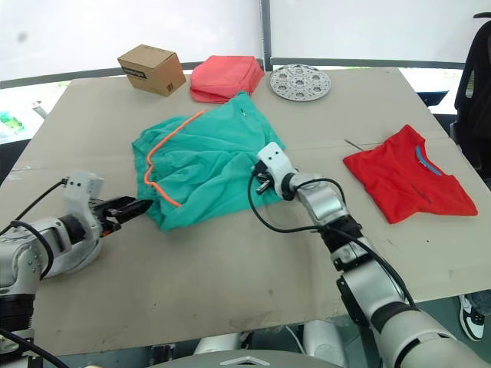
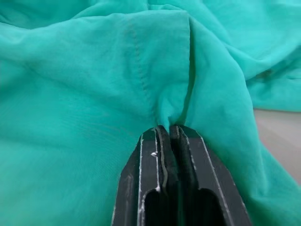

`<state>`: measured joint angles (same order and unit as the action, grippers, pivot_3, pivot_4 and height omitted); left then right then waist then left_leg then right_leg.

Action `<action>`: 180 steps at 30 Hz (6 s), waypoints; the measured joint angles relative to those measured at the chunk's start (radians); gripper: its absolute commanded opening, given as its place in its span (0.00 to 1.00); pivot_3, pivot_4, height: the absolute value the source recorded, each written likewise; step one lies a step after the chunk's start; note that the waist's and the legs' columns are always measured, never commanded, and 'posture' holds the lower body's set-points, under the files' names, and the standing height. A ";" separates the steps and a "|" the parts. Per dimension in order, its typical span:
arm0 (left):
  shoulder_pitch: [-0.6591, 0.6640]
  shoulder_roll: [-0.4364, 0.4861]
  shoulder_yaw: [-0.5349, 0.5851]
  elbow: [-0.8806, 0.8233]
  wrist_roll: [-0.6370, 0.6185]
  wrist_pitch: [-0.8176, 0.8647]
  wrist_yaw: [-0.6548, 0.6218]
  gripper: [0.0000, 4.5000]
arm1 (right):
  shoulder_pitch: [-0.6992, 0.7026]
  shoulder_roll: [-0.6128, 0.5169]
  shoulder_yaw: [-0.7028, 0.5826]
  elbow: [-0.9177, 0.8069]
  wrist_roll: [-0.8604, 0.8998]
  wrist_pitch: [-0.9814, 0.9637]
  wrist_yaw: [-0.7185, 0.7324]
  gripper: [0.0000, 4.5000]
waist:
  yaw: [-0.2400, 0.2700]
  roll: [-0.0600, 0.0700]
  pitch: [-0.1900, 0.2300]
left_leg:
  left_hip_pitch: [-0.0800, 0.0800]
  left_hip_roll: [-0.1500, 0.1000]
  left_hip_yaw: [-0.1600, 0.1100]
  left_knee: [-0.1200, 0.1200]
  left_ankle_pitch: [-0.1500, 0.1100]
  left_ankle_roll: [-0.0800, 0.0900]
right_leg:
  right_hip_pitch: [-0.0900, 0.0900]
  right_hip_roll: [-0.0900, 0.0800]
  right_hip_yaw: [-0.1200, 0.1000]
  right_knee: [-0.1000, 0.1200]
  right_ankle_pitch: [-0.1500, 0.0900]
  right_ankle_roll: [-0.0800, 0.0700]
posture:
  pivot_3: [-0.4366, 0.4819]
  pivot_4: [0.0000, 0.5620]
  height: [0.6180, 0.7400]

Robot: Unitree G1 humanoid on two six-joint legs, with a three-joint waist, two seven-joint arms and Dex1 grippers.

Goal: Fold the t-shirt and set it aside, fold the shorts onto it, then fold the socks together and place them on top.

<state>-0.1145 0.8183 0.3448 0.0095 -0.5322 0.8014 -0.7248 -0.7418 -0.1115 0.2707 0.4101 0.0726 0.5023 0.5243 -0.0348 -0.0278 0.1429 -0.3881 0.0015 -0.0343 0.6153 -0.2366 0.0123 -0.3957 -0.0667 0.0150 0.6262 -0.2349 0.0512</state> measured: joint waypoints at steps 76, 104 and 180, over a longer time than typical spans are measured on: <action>-0.182 -0.241 -0.015 -0.379 -0.163 0.426 0.061 0.53 | 0.010 -0.275 -0.045 -0.459 0.139 0.464 -0.070 0.52 | -0.010 -0.003 -0.003 | -0.002 0.004 0.002 0.012 0.000 0.000 | 0.002 0.014 0.005 0.001 0.001 -0.001 | 0.48 0.27 1.00; 0.164 -0.405 -0.183 -0.585 0.025 0.194 0.385 0.00 | -0.299 -0.121 -0.170 0.366 0.000 0.281 -0.155 0.00 | 0.019 0.000 -0.004 | -0.005 0.001 0.000 0.012 0.000 0.000 | 0.002 0.012 0.002 0.000 0.003 -0.004 | 0.48 0.27 1.00; -0.397 0.015 -0.311 0.191 0.238 -0.204 0.287 0.98 | 0.259 -0.413 -0.232 -1.021 0.582 0.619 -0.009 1.00 | 0.030 -0.003 -0.003 | -0.010 0.001 0.000 0.016 0.000 0.001 | 0.000 0.016 0.001 -0.002 0.004 0.000 | 0.48 0.27 1.00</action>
<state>-0.5120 0.8330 0.0335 0.2007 -0.2944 0.5972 -0.4376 -0.4827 -0.5250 0.0392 -0.6110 0.6550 1.1215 0.5154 -0.0043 -0.0306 0.1397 -0.3978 0.0027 -0.0347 0.6315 -0.2369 0.0135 -0.3958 -0.0505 0.0163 0.6242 -0.2312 0.0515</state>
